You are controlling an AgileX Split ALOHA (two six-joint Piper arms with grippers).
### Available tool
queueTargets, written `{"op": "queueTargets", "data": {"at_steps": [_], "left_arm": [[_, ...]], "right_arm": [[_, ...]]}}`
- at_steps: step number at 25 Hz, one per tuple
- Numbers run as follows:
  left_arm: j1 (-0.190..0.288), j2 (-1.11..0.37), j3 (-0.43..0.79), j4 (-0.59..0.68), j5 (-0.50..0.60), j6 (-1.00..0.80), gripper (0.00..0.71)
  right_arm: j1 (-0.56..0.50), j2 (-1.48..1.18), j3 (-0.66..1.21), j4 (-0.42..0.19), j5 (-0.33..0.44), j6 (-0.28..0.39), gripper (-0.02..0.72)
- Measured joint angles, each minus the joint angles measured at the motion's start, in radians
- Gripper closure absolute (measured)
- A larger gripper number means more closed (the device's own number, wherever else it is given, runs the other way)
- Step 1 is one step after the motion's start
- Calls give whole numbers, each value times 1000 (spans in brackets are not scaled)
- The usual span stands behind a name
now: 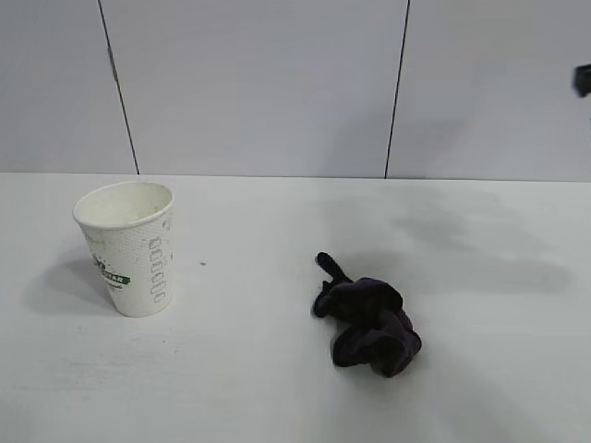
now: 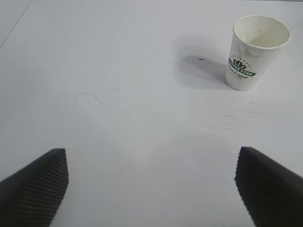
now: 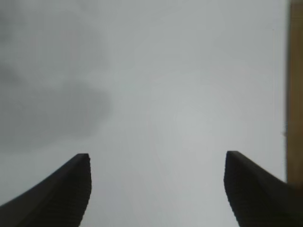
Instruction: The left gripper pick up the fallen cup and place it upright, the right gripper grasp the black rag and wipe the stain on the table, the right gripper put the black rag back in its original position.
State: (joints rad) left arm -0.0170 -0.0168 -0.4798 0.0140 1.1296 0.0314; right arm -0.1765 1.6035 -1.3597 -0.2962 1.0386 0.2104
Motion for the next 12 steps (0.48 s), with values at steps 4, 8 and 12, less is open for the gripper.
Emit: {"op": "queueTargets", "data": {"at_steps": [4, 8, 12], "left_arm": [[0, 0, 0, 0, 0, 0, 23], [0, 0, 0, 0, 0, 0, 23], [0, 0, 0, 0, 0, 0, 23]], "right_arm": [[-130, -193, 0, 84, 10, -38, 169], [-121, -460, 0, 200, -9, -105, 178], [-51, -762, 0, 296, -10, -210, 180]]}}
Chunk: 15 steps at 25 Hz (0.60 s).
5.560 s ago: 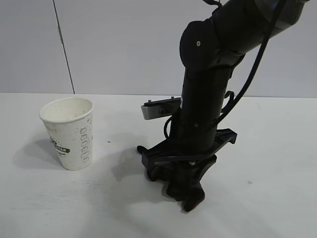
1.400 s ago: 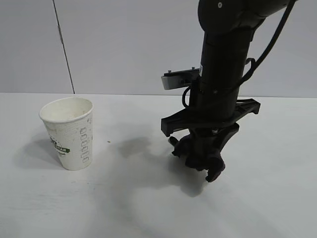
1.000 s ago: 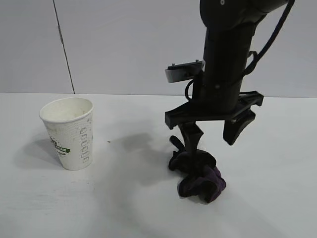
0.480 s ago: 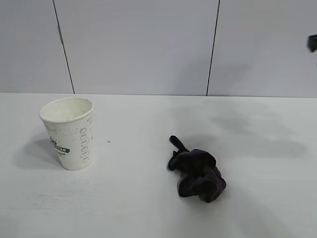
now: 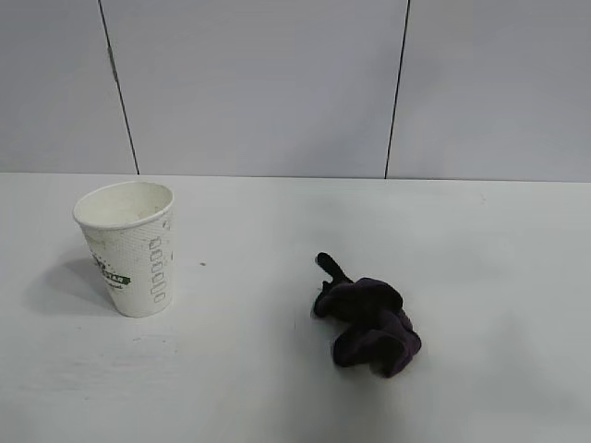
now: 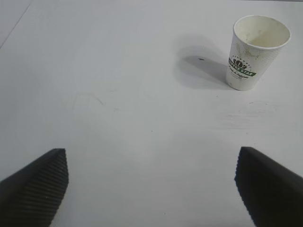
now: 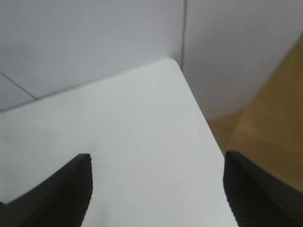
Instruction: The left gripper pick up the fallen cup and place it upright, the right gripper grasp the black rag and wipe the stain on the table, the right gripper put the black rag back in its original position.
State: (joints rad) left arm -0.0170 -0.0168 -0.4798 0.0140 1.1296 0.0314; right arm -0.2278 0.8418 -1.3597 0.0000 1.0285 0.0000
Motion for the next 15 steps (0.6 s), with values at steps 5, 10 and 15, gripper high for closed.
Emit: {"op": "queueTargets", "data": {"at_steps": [5, 10, 15], "left_arm": [[0, 0, 0, 0, 0, 0, 23], [0, 0, 0, 0, 0, 0, 23], [0, 0, 0, 0, 0, 0, 23]], "right_arm": [[46, -382, 39, 43, 20, -80, 180], [46, -675, 214, 31, 75, -84, 180], [46, -854, 476, -24, 126, -79, 180]]}}
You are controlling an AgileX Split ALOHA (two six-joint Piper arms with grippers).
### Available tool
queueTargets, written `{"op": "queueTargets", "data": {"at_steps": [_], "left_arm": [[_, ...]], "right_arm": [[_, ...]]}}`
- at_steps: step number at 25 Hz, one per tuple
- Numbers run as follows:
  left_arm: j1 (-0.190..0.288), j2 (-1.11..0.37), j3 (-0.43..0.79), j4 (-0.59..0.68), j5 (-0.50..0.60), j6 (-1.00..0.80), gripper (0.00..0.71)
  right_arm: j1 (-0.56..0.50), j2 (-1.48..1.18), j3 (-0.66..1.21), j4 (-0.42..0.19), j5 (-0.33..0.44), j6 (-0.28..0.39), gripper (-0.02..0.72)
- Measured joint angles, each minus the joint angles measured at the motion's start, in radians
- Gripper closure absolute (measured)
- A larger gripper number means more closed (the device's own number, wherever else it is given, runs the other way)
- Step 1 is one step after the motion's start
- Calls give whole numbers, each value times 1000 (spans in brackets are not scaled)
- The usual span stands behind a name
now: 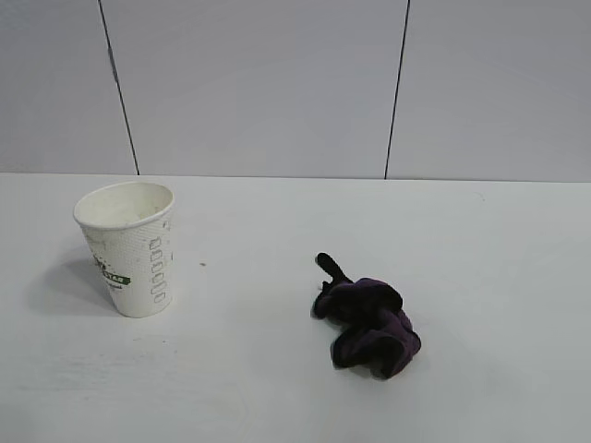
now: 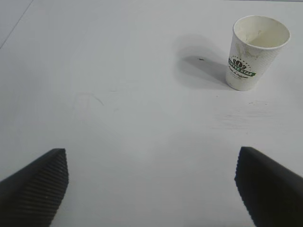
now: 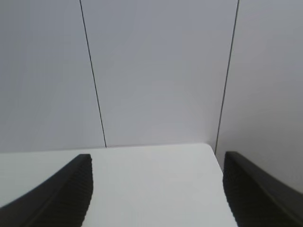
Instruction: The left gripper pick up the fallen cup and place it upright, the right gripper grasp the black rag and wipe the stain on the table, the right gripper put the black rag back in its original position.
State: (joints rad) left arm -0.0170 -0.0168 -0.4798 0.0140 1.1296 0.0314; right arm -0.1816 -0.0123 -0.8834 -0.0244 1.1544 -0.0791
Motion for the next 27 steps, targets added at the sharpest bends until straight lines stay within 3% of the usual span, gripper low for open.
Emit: {"op": "queueTargets", "data": {"at_steps": [10, 17, 27], "left_arm": [[0, 0, 0, 0, 0, 0, 23], [0, 0, 0, 0, 0, 0, 23], [0, 0, 0, 0, 0, 0, 23]], "right_arm": [[33, -10, 406, -19, -55, 98, 180], [145, -10, 414, -25, -61, 105, 180], [152, -10, 416, -39, -66, 123, 180]]}}
